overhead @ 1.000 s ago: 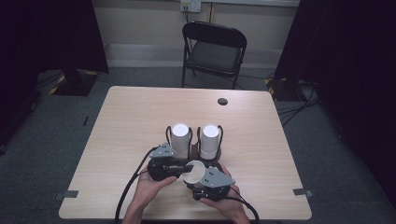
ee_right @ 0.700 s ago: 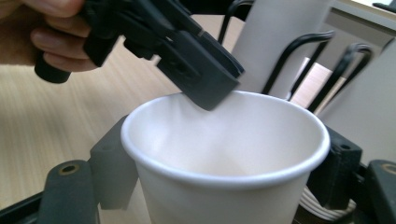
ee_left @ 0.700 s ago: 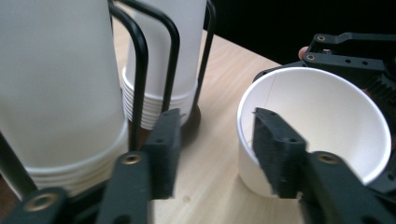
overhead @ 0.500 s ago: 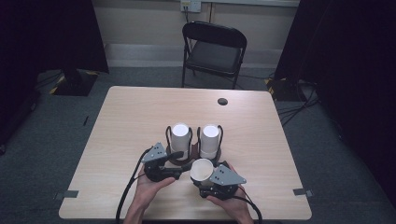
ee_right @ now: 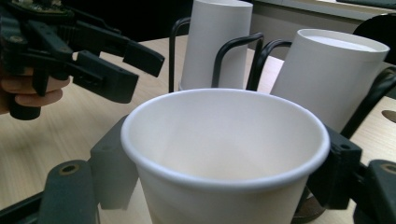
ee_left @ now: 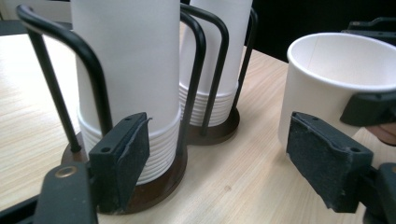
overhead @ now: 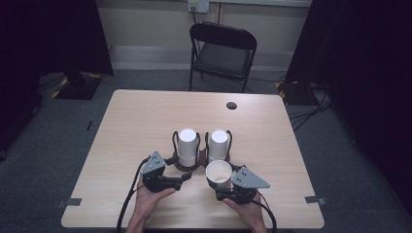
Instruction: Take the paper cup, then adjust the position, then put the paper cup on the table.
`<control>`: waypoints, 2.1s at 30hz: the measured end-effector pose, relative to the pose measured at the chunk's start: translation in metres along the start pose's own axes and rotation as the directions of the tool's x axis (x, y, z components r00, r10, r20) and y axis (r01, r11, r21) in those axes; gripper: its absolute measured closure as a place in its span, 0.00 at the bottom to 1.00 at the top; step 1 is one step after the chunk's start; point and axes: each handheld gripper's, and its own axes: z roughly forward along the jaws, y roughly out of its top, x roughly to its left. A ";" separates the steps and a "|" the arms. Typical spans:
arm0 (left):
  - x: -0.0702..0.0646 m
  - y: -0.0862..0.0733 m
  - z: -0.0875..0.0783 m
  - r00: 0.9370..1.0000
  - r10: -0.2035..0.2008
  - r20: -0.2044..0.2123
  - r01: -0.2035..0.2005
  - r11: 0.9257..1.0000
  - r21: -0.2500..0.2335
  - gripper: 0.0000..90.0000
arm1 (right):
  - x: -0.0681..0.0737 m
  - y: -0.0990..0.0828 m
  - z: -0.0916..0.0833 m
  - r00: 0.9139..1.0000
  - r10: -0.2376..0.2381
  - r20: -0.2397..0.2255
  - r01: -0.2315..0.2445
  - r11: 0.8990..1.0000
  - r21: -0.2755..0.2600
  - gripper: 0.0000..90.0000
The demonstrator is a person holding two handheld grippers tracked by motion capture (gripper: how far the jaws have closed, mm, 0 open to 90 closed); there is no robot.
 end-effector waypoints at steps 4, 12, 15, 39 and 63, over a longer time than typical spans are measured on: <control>0.001 -0.004 -0.002 1.000 -0.017 -0.014 0.017 1.000 -0.013 0.20 | -0.004 0.000 -0.002 1.000 0.000 0.007 0.000 1.000 -0.008 0.26; 0.004 -0.014 -0.006 0.996 -0.013 -0.084 0.011 1.000 -0.020 0.20 | -0.015 -0.001 -0.006 0.999 0.030 0.040 -0.030 1.000 -0.008 0.26; 0.006 -0.018 -0.008 0.992 -0.004 -0.124 0.002 1.000 -0.021 0.20 | -0.020 0.000 -0.009 0.997 0.045 0.061 -0.044 0.999 -0.009 0.26; 0.004 -0.040 -0.016 0.967 -0.016 -0.256 -0.013 0.994 -0.110 0.18 | -0.068 0.013 -0.020 0.974 0.119 0.192 -0.107 0.992 -0.069 0.26; -0.002 -0.045 -0.020 0.956 0.015 -0.294 -0.069 0.982 -0.174 0.18 | -0.114 0.008 0.005 0.938 0.164 0.305 -0.134 0.984 -0.117 0.26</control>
